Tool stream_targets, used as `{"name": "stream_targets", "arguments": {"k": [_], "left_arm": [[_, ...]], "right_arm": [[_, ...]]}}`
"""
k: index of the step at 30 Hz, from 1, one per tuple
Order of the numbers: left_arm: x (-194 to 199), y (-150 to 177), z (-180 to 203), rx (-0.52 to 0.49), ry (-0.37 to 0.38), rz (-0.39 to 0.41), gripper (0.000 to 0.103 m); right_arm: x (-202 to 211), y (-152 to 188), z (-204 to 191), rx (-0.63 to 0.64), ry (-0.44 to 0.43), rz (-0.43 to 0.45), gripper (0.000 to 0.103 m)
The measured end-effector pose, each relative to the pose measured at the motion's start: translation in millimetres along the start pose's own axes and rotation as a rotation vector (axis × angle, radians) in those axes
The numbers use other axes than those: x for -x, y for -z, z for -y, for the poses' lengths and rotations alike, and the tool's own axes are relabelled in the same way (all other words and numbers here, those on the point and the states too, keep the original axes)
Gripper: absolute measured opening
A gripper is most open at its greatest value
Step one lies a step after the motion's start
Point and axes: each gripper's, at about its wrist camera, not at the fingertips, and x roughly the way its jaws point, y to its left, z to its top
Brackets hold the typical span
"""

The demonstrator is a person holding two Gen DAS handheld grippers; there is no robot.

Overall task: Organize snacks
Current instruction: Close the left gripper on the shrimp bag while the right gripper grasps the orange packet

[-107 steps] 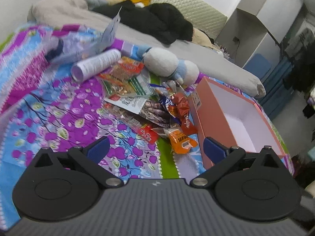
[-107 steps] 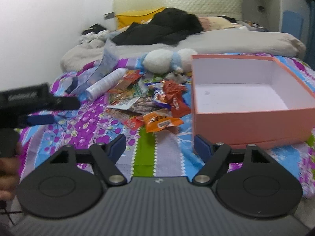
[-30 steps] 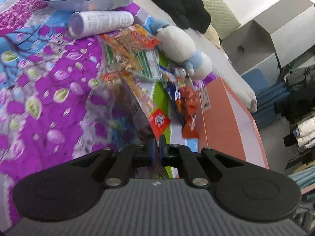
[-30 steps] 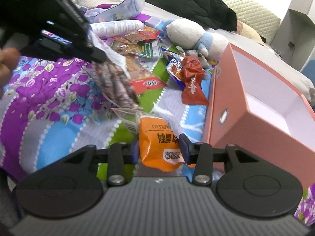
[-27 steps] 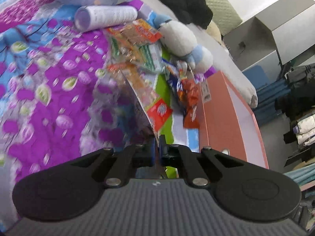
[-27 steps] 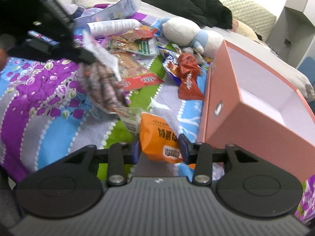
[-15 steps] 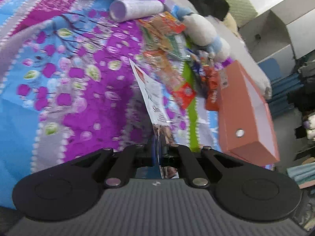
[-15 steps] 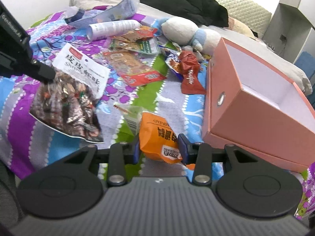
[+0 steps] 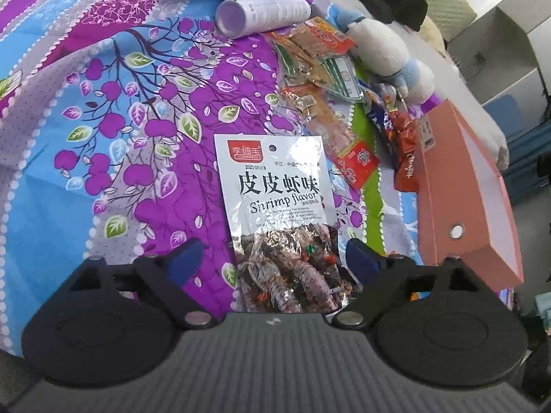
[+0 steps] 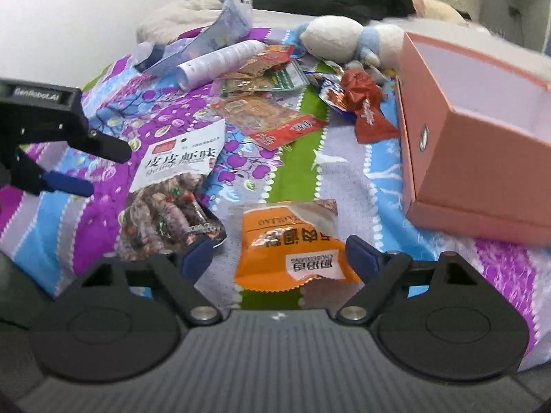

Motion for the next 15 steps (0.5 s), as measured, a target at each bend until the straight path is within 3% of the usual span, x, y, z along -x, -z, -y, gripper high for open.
{"name": "stream_targets", "arguments": {"k": [4,9,15], "left_arm": [[-14,-2,10,-0.012,-0.024,-0.027,0.097],[-27,0,25,-0.045,-0.047,-0.039,0.101],[-38,1,34,-0.042,-0.067,-0.055,0.102]], "right_arm": [[-4,-2,9,-0.042,0.007,0.001,0.086],[-8,-7,21,-0.137,-0.064,0.004,0.086],[-26,-4,27,-0.157,-0.063,-0.033,0.085]]}}
